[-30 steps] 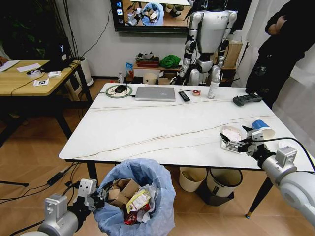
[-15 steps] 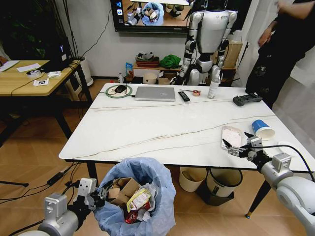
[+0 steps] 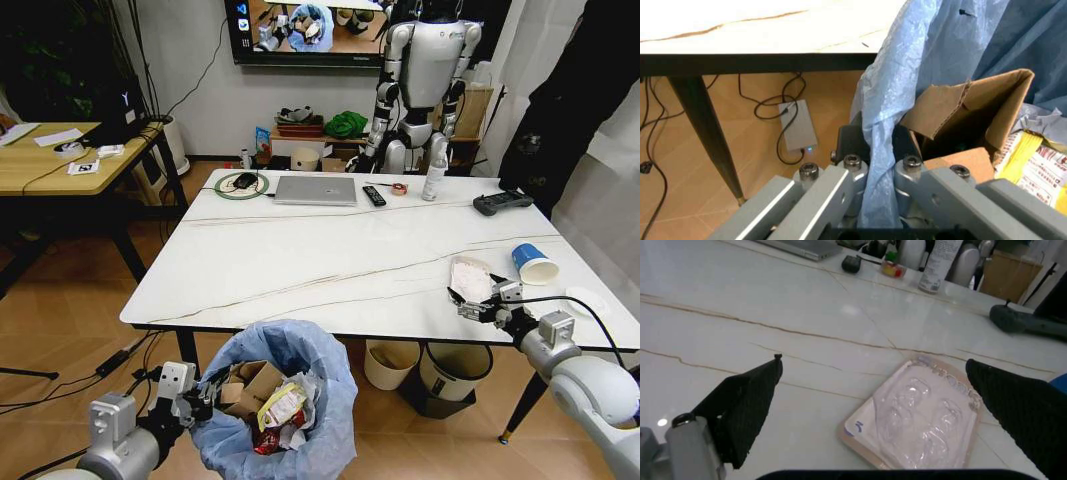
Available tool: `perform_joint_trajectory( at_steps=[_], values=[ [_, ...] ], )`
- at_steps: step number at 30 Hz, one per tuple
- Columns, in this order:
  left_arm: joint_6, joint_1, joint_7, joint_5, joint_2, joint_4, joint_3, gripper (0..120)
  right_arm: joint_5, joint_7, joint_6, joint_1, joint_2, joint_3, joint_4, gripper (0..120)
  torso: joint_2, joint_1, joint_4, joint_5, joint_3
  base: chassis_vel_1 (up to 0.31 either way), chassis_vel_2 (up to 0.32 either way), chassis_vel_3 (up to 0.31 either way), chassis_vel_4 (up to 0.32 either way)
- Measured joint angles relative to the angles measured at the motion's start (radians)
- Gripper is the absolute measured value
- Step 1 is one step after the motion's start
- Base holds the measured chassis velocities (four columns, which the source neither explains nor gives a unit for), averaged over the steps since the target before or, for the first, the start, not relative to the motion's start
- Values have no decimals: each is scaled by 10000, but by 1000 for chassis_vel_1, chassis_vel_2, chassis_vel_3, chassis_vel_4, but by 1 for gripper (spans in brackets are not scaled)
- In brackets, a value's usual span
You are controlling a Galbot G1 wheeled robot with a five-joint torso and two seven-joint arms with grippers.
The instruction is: Pick up the trash bin and place the trash from the table into it.
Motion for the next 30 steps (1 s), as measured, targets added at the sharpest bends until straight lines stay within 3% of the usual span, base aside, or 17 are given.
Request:
perform_joint_trajectory(
  at_steps=[30],
  values=[
    [15, -104, -19, -133, -6, 0, 10, 0, 15, -59, 23, 892, -18, -681, -941, 100, 0, 0, 0, 1, 0, 0, 0, 0, 0]
  ],
)
